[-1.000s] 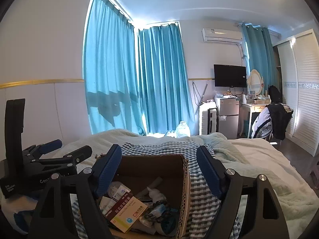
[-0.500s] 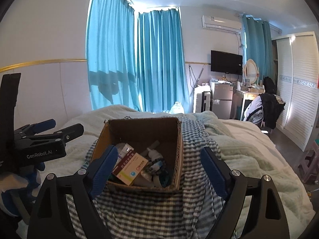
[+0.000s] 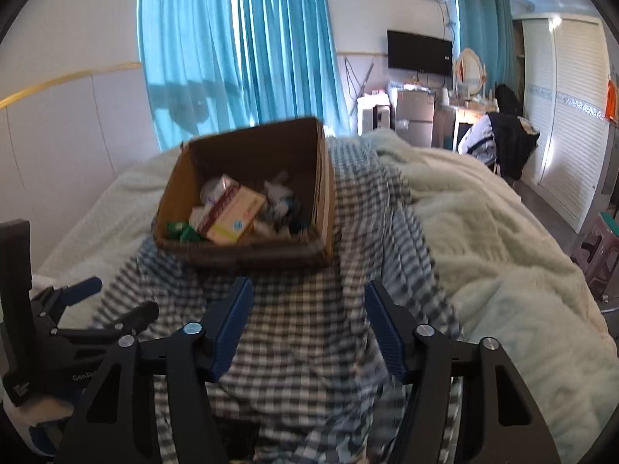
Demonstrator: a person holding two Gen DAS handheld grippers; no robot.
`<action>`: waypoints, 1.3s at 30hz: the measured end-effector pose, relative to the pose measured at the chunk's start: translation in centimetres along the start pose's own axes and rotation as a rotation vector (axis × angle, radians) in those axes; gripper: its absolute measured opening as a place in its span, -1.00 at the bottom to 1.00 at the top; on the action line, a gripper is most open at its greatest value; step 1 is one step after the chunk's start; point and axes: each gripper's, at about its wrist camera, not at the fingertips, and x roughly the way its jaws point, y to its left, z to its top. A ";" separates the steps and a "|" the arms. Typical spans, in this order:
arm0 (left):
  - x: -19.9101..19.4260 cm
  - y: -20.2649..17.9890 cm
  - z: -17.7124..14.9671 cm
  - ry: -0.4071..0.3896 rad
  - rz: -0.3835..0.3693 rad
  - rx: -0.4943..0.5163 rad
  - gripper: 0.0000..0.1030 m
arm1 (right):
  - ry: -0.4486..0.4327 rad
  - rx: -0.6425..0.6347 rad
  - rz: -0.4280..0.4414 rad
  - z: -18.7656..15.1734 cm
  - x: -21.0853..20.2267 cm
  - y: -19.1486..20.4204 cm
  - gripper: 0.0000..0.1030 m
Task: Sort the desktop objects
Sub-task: 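Move both grippers down toward the black headphones on the sheet, then grasp the black headphones by the headband with the left gripper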
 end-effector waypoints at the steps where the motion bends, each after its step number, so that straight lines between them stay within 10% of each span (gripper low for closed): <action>1: 0.2 -0.3 -0.9 0.020 0.000 0.011 1.00 | 0.015 0.002 0.006 -0.5 0.0 -0.1 0.06; 29: 4.2 -5.3 -8.5 0.310 -0.083 0.219 0.76 | 0.318 0.000 0.097 -8.2 5.4 0.9 -0.09; 39: 7.3 -5.3 -9.7 0.404 -0.038 0.235 -0.49 | 0.371 -0.013 0.125 -9.2 6.7 1.2 -0.10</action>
